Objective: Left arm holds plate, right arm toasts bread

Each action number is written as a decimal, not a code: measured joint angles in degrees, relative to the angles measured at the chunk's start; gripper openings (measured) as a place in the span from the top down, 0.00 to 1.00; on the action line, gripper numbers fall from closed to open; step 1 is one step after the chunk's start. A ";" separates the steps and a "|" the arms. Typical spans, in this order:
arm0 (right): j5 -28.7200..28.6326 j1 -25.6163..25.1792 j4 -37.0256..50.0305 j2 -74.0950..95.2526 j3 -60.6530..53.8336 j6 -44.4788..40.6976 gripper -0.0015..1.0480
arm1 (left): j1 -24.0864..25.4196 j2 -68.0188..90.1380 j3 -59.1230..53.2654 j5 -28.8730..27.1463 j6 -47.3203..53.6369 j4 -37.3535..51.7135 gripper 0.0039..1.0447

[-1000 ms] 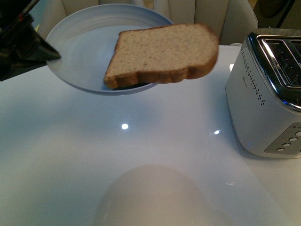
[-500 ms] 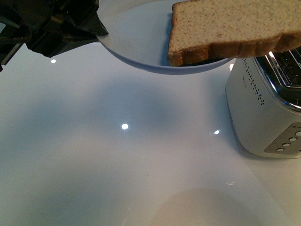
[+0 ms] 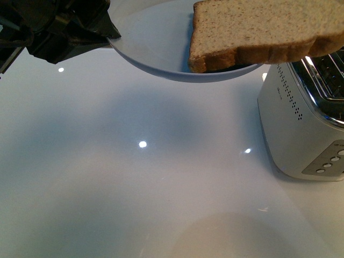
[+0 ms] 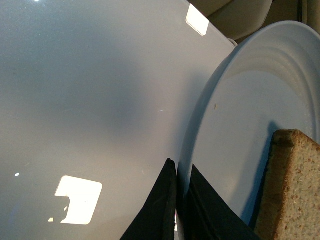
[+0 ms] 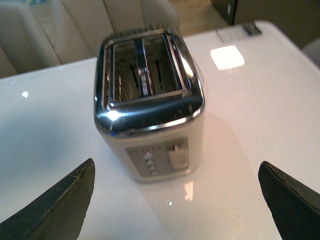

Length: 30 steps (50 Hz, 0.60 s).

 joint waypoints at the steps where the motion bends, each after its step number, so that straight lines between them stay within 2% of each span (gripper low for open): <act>1: 0.15 0.55 0.31 0.42 0.52 0.79 0.09 | 0.02 -0.02 0.00 -0.07 0.00 0.00 0.97; 5: -0.37 1.86 3.32 3.74 2.14 2.89 0.09 | 0.00 0.00 0.00 -0.04 0.00 0.00 0.97; 16: -9.01 3.08 14.69 18.47 7.41 10.93 0.09 | 0.00 -0.02 0.00 -0.09 0.00 0.00 0.97; 22: -13.05 6.45 25.16 31.34 11.50 17.07 0.09 | 0.00 -0.02 0.00 -0.04 -0.02 0.00 0.97; 26: -18.18 7.87 30.64 39.78 14.14 22.62 0.09 | 0.00 0.00 0.00 -0.04 -0.02 0.00 0.97; 30: -18.69 9.29 32.70 45.75 16.39 25.92 0.09 | 0.00 0.00 0.00 -0.02 -0.02 0.00 0.97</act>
